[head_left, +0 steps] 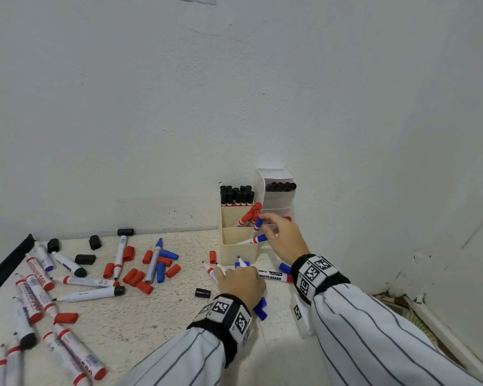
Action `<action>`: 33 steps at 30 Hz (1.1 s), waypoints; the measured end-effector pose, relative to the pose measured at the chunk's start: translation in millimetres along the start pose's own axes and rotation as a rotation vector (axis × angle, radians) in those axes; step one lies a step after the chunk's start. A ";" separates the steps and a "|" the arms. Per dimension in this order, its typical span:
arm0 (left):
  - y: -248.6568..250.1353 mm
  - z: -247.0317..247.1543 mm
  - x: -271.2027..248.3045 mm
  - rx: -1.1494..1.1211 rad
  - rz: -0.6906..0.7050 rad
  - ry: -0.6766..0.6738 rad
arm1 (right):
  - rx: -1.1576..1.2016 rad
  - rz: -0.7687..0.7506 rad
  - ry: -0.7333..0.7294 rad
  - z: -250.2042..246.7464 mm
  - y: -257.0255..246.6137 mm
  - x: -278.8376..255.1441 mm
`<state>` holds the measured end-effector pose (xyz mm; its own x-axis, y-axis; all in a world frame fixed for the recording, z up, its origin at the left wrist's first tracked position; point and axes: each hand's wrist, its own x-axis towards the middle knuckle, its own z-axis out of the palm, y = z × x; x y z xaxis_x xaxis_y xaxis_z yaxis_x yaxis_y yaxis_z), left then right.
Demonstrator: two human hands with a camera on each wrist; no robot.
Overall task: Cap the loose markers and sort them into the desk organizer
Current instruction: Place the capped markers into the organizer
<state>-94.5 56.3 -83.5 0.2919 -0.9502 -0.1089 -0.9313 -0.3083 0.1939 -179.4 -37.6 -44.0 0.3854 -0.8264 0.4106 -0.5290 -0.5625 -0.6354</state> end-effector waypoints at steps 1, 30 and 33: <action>-2.4 0.1 -0.2 -0.047 -0.023 0.022 | 0.002 0.009 0.045 -0.5 2.0 -1.7; -88.5 -8.7 -24.8 -0.878 0.025 0.254 | -0.189 0.346 -0.064 3.2 39.2 -34.4; -94.4 -11.1 -31.2 -0.856 0.036 0.196 | -0.044 0.328 -0.029 1.8 14.4 -35.5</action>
<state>-13.3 114.6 -87.6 0.3708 -0.9264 0.0652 -0.4802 -0.1311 0.8673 -199.3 -16.3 -68.9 0.2102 -0.9628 0.1700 -0.6602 -0.2680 -0.7017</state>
